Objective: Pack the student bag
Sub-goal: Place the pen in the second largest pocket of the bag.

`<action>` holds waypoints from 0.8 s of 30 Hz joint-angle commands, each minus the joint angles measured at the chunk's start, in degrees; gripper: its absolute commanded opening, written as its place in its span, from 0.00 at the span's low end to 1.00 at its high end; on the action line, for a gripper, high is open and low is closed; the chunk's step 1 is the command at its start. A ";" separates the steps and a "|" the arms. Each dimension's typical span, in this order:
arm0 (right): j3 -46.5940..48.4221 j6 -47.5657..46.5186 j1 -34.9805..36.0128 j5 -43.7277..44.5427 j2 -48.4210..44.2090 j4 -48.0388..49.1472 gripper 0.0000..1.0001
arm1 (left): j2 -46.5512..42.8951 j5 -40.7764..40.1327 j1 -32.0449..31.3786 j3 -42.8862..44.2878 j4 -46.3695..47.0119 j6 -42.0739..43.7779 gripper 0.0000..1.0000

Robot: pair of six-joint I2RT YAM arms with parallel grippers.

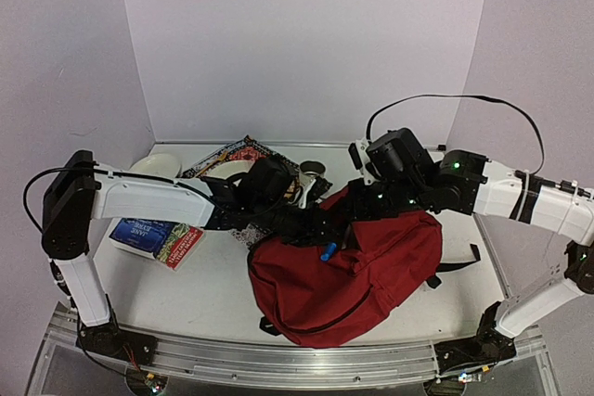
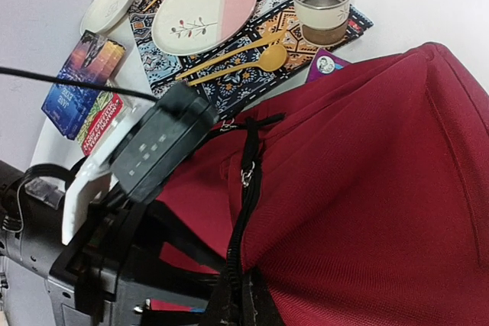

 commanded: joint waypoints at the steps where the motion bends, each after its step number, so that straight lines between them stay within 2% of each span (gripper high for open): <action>1: 3.27 -0.33 1.23 -0.70 0.17 4.24 0.00 | 2.41 -3.93 -0.09 4.73 7.00 -3.82 0.00; 10: 2.92 -0.49 2.32 -1.47 0.35 4.96 0.00 | 7.49 -10.19 -0.05 7.65 9.57 -8.64 0.00; 15: 2.73 -0.44 2.80 -1.78 0.77 5.57 0.00 | 7.37 -15.87 -0.04 7.19 10.01 -10.56 0.02; 20: 3.08 -0.41 3.13 -2.05 1.35 6.27 0.00 | 7.20 -18.73 -0.04 6.49 12.86 -13.18 0.10; 24: 3.20 -0.77 3.17 -1.51 1.46 6.39 0.00 | 8.05 -18.56 -0.25 6.19 15.89 -15.75 0.20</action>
